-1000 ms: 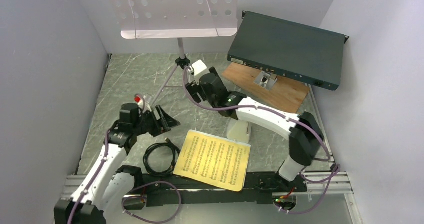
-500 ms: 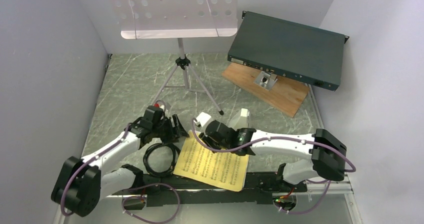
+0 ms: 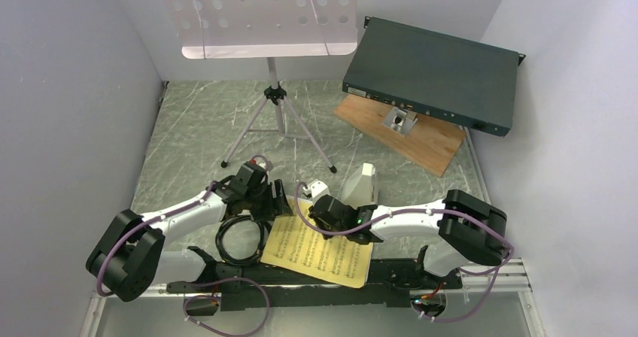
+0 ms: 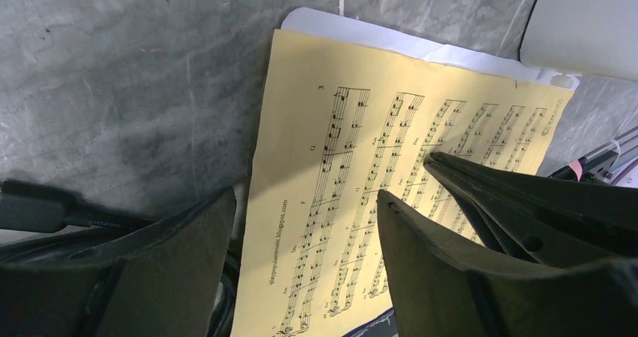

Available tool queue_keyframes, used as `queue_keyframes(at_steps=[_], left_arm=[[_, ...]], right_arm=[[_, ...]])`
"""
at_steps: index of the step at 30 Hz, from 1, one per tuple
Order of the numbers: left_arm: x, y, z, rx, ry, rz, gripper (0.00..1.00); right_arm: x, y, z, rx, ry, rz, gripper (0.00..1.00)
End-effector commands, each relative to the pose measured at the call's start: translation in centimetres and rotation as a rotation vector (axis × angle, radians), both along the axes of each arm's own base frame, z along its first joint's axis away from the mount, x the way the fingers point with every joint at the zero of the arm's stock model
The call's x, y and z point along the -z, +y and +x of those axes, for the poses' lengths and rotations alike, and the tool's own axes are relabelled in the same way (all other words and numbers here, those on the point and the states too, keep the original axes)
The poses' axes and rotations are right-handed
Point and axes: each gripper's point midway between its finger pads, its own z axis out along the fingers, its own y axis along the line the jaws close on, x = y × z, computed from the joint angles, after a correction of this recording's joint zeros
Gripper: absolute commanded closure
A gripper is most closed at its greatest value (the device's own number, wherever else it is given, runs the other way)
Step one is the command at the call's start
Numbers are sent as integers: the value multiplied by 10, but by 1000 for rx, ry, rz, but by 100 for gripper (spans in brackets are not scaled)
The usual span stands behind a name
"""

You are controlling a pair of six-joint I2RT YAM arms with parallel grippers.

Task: Set up the instrument practice props

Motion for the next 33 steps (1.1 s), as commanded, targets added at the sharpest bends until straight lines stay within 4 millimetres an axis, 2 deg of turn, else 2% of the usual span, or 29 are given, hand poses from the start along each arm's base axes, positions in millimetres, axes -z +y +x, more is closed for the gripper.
queue_keyframes(at_steps=[1, 9, 14, 16, 20, 25, 30, 33], left_arm=[[-12, -8, -1, 14, -14, -36, 27], [-58, -24, -5, 5, -91, -190, 35], [-74, -35, -8, 24, -98, -277, 37], [-75, -33, -7, 23, -109, -263, 39], [-56, -19, -5, 5, -100, -151, 39], [-35, -23, -7, 38, -60, -132, 41], [-30, -24, -3, 58, -84, -120, 57], [-46, -19, 5, 92, -164, -76, 78]], right_arm=[[14, -1, -1, 52, 25, 16, 92], [13, 0, -2, 49, 28, 19, 93], [7, 4, 0, 48, 24, 43, 93], [8, 4, -1, 47, 27, 43, 94], [7, 6, -2, 44, 29, 55, 94], [1, 10, -1, 43, 25, 80, 95], [-4, 11, -1, 41, 22, 94, 96], [-15, 9, 1, 45, 2, 97, 96]])
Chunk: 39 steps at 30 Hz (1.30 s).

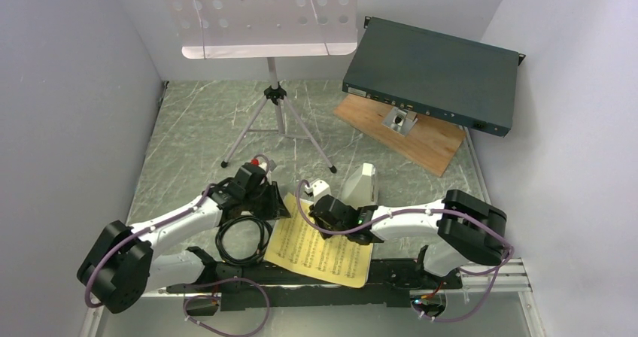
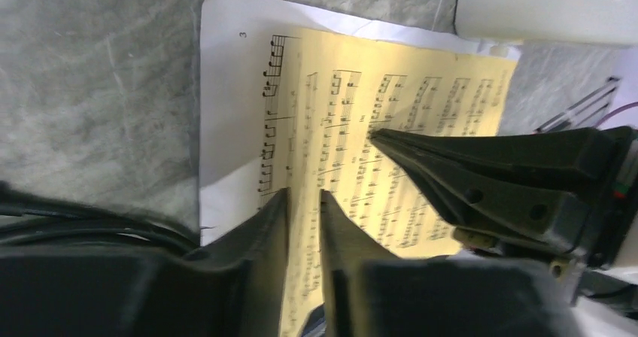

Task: Set up the instrument practice props

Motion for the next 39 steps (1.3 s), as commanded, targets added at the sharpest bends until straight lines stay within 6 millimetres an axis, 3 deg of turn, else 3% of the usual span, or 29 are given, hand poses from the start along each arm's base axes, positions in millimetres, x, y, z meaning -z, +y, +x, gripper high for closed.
queue_keyframes(at_steps=[1, 4, 7, 10, 12, 15, 16, 18, 20, 24, 27, 30, 33, 39], left_arm=[[-28, 4, 17, 56, -167, 47, 82], [-60, 6, 21, 147, -279, 71, 91], [-105, 9, 20, 274, -395, 99, 100], [-163, 12, 9, 455, -561, 102, 100], [-189, 21, 2, 539, -659, 130, 100], [-204, 30, 8, 395, -661, 135, 100], [-205, 29, 12, 314, -633, 111, 89], [-193, 19, 12, 194, -517, 19, 57], [-170, 7, 9, 133, -403, -60, 44], [-120, 17, 13, 32, -273, 24, 37], [-98, 5, 14, 59, -235, -4, 33], [-66, 0, 16, 59, -161, 21, 30], [-37, -1, 17, 83, -82, 79, 22], [3, 6, 23, 77, -17, 191, 9]], right_arm=[[-19, 0, -1, -5, -16, 33, 95], [-51, 2, 2, -44, -62, 50, 84], [-113, 13, 4, -141, -143, 90, 64], [-173, 11, 2, -235, -237, 123, 42], [-214, 7, 3, -265, -308, 163, 32], [-251, 2, 3, -290, -352, 228, 22], [-254, 2, 2, -307, -337, 245, 22], [-244, 3, 1, -314, -291, 251, 23], [-225, 9, -9, -337, -221, 263, 25], [-185, 11, -22, -315, -100, 288, 33], [-154, 8, -28, -282, -15, 255, 37], [-108, -1, -27, -209, 59, 163, 38], [-72, -10, -24, -149, 112, 70, 41], [-31, -19, -23, -84, 155, -7, 49]])
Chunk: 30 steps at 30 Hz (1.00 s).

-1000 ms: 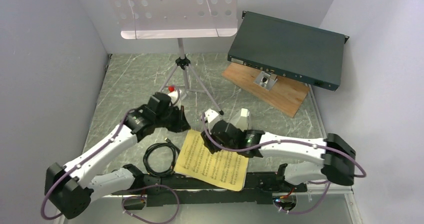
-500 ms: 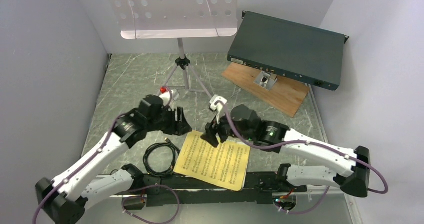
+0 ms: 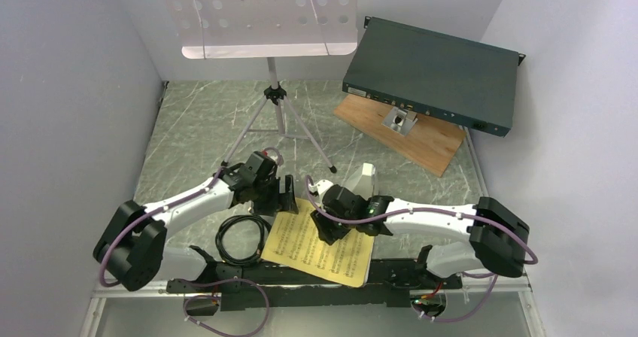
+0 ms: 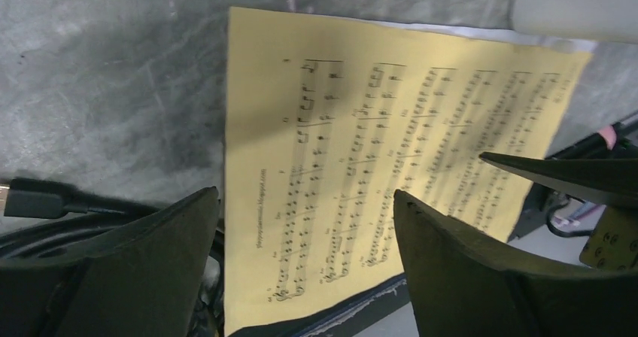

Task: Set up the instrument practice props

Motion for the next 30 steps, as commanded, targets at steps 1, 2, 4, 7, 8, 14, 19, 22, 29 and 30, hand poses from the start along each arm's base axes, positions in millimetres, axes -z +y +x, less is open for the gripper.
queue_keyframes(at_steps=[1, 2, 4, 7, 8, 14, 19, 22, 29, 30], left_arm=[[9, 0, 12, -22, -30, 23, 8], [11, -1, 11, -23, -31, 17, 7], [12, -3, 10, -25, -34, -5, 7], [15, -10, 4, -8, -14, -55, 8], [16, -14, 1, -1, 2, -82, 8], [26, -27, -12, 3, 81, -173, 12], [4, -25, -9, -18, 30, -197, 15], [-13, -24, -7, -27, 3, -209, 16], [-43, -32, -9, -26, -31, -307, 22], [-45, -35, -10, -21, -29, -330, 24]], right_arm=[[11, 4, 8, 72, -7, 12, 52], [14, 3, 7, 72, -4, 3, 54], [22, 0, 7, 77, 3, -13, 58], [33, -1, 4, 74, 18, -25, 62], [36, -2, 3, 74, 23, -28, 62], [43, 4, 3, 73, 37, -16, 64], [49, 4, 3, 74, 44, -32, 65], [51, 5, -1, 60, 62, -27, 67], [52, 5, -1, 60, 62, -31, 67], [51, 5, -1, 62, 62, -28, 68]])
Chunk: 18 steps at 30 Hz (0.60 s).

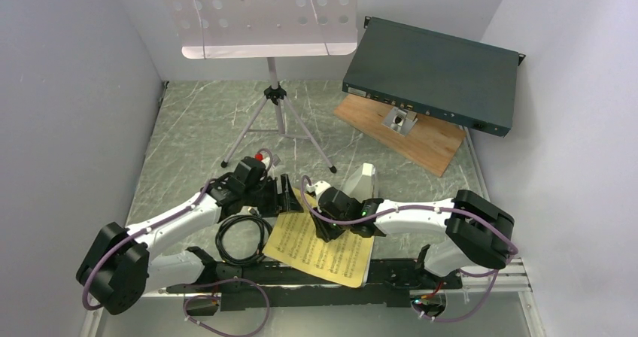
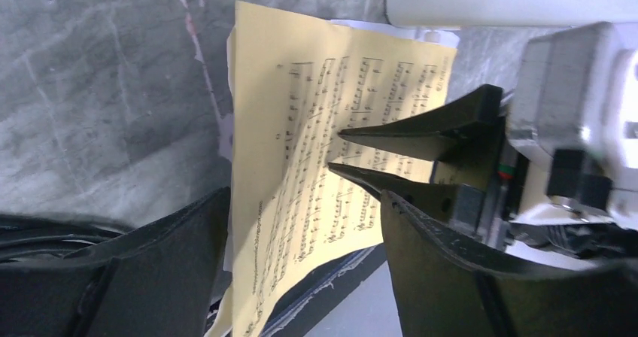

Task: Set up the instrument practice props

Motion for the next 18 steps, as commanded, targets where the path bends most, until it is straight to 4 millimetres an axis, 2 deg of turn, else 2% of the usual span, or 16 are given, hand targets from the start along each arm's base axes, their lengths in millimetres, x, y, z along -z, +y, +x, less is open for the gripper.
queue_keyframes(at_steps=[1, 4, 9, 14, 18], left_arm=[[-23, -17, -2, 23, -1, -117, 26], [-21, -21, -2, 32, 17, -139, 30], [-23, -15, -3, 6, 12, -112, 37], [-36, -1, -5, -26, -30, -69, 31], [-44, -6, -9, -23, -33, -136, 31]], right_arm=[[14, -5, -7, 3, 36, -31, 68], [13, -5, -7, 3, 35, -28, 68], [11, -7, -6, 8, 29, -30, 69], [10, -6, -6, 6, 30, -30, 69], [12, -4, -6, -1, 35, -30, 69]])
